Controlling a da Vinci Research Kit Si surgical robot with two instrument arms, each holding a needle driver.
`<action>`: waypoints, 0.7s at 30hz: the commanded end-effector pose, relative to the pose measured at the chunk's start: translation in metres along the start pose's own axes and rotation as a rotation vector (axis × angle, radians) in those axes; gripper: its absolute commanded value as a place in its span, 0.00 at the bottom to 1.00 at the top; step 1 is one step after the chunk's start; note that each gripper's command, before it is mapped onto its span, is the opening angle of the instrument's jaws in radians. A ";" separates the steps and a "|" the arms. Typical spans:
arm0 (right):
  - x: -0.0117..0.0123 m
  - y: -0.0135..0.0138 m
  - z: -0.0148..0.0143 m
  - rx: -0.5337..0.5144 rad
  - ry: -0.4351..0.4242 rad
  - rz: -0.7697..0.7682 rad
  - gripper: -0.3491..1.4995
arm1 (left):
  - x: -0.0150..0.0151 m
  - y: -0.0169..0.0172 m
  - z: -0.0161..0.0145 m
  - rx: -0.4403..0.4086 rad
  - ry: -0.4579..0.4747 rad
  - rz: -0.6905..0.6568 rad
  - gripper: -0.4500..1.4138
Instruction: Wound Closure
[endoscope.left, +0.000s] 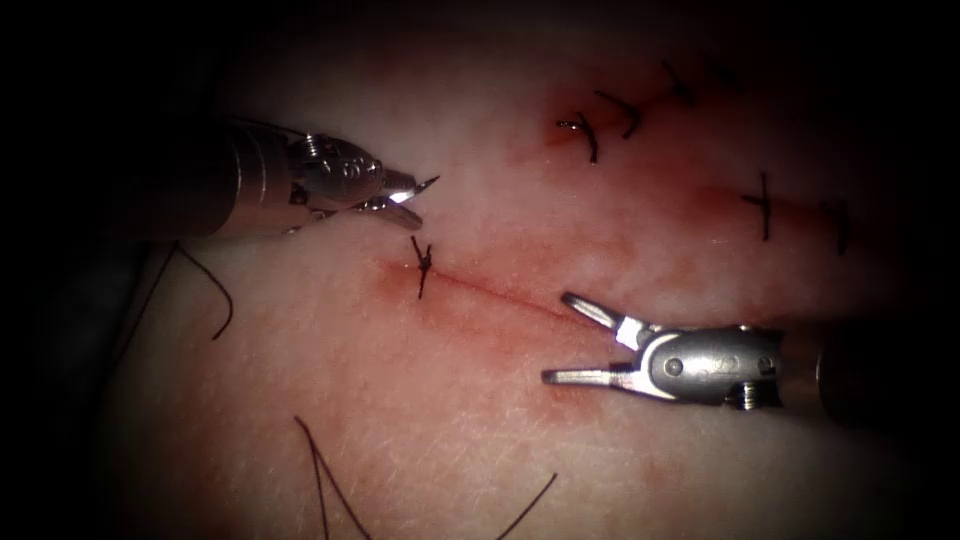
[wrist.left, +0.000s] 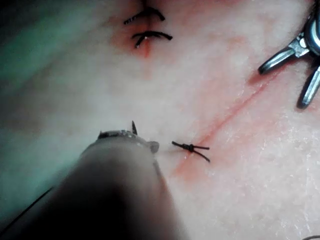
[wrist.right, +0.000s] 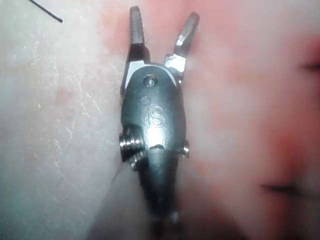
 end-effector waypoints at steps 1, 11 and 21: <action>-0.0006 -0.0005 0.0008 0.001 0.002 0.001 0.55 | 0.0002 -0.0001 0.0009 0.001 0.003 0.000 0.09; -0.0005 -0.0007 0.0001 0.005 -0.002 0.001 0.55 | 0.0008 -0.0003 0.0000 -0.079 0.057 0.160 0.00; 0.0002 0.0008 -0.0004 -0.011 -0.034 0.287 0.58 | 0.0041 0.0064 -0.0067 0.050 0.441 0.525 0.00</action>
